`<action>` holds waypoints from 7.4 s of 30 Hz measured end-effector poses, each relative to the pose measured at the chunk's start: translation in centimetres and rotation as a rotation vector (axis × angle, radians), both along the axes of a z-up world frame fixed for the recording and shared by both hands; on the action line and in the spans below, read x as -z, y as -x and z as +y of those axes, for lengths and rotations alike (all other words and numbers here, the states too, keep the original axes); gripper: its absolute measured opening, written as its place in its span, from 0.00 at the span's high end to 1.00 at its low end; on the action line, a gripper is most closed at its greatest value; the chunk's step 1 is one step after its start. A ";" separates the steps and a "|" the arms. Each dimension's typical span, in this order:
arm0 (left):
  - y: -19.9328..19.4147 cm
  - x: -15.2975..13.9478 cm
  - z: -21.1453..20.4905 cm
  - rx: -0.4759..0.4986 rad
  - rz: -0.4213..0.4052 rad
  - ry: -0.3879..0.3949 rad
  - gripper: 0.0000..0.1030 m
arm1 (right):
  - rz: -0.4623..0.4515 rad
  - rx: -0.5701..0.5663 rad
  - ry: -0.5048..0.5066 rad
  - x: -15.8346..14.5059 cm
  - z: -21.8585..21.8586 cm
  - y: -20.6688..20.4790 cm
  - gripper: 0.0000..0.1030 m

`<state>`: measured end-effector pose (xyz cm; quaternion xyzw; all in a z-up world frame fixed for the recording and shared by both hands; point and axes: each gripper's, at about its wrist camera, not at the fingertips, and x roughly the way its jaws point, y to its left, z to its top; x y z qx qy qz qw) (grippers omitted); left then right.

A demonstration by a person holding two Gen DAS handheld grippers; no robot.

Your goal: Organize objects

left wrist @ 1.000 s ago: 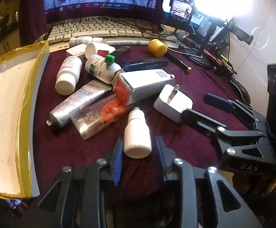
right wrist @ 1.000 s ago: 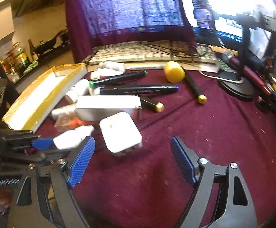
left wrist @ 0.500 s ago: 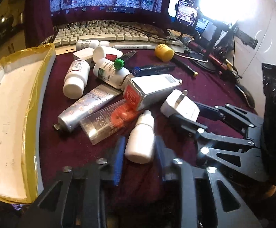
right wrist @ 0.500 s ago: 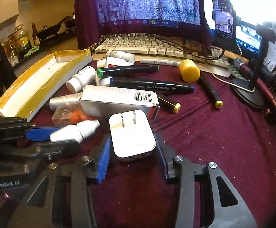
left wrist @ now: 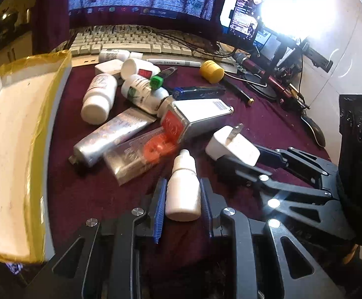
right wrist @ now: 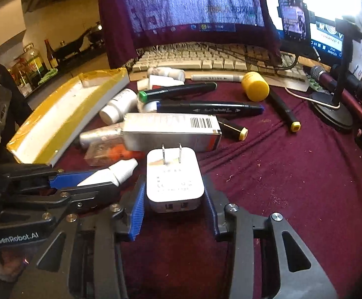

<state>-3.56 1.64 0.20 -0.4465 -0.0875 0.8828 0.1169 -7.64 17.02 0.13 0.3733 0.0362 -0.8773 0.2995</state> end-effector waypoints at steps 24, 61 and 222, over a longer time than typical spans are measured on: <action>-2.2 -2.7 -15.6 -0.365 0.028 -0.185 0.78 | -0.013 -0.344 0.049 -3.4 -14.0 1.1 0.62; -2.4 -0.5 -17.1 -0.452 -0.007 -0.029 0.78 | 0.036 -0.431 -0.318 -1.3 -21.3 -2.4 0.61; 2.0 0.0 0.8 0.023 0.015 0.078 0.73 | -0.081 0.210 -0.005 0.5 2.8 3.1 0.87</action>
